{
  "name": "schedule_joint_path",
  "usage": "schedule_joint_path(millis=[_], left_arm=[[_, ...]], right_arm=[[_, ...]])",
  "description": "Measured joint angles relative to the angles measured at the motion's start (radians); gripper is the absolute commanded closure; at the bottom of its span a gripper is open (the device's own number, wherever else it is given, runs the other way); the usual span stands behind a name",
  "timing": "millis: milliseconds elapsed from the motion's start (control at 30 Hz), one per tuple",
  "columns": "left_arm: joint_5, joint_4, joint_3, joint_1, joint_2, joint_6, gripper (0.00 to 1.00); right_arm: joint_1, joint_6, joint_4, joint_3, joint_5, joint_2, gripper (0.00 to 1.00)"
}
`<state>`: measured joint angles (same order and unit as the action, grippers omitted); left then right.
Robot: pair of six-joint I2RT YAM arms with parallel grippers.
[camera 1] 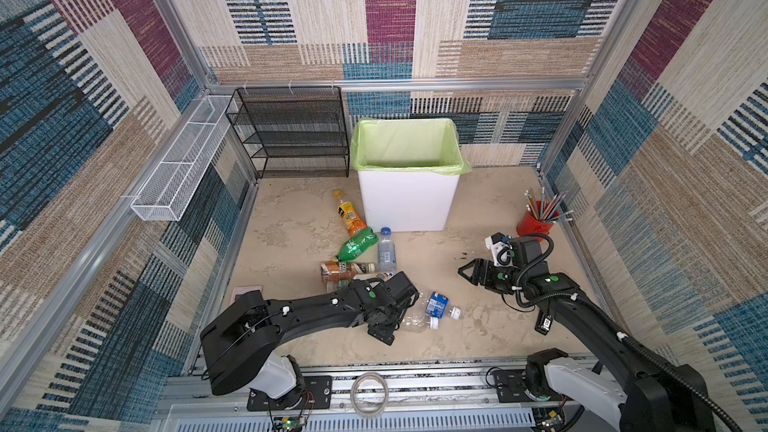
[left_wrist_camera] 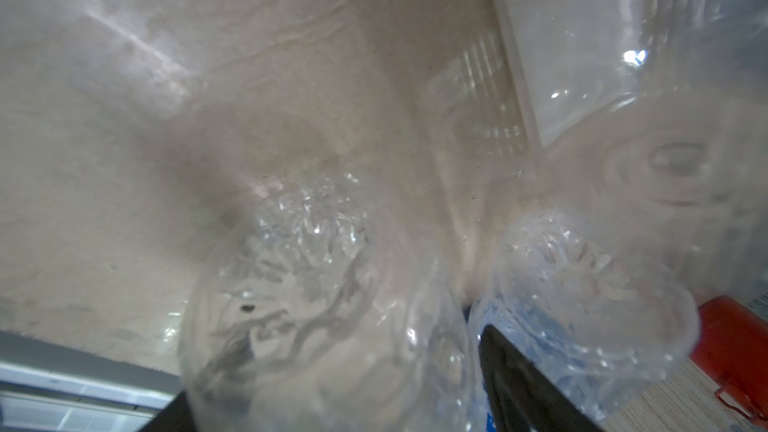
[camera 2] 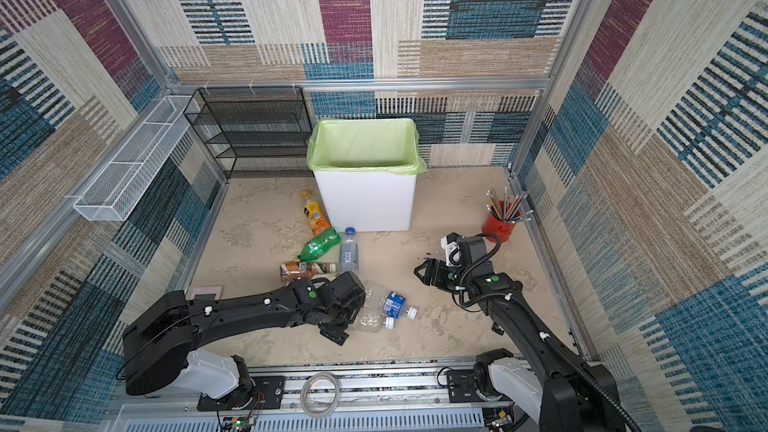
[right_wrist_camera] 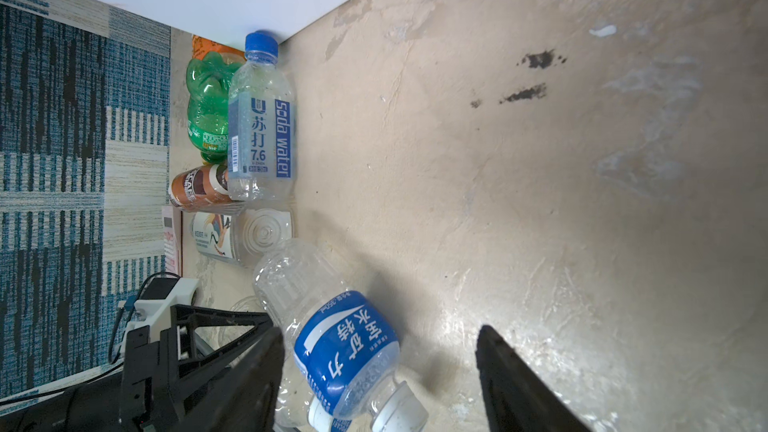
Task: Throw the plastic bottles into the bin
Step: 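Lower the left gripper onto the unlabeled clear bottle and close, then lift the clear bottle with the left gripper over the bin and release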
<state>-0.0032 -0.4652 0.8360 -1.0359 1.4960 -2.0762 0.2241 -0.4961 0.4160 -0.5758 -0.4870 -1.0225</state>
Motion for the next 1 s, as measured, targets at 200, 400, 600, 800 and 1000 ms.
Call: schedule_joint_path(millis=[200,400,600,800,1000], left_arm=[[-0.013,0.026,-0.009,0.002,0.022,0.0,0.21],[-0.016,0.048,-0.01,0.006,0.037,0.0,0.25],[-0.02,0.056,-0.023,0.008,0.025,0.0,0.32],[-0.047,0.043,-0.043,0.008,-0.036,0.0,0.4],[-0.123,0.007,-0.079,0.011,-0.203,0.0,0.44]], right_arm=[[0.0,0.004,0.0,0.0,0.0,0.0,0.26],[0.0,0.008,0.0,0.0,0.0,-0.002,0.26],[0.0,0.015,0.001,-0.001,0.0,-0.005,0.26],[0.0,0.015,0.001,-0.001,0.0,-0.004,0.26],[0.0,0.015,0.0,-0.004,-0.001,-0.006,0.26]])
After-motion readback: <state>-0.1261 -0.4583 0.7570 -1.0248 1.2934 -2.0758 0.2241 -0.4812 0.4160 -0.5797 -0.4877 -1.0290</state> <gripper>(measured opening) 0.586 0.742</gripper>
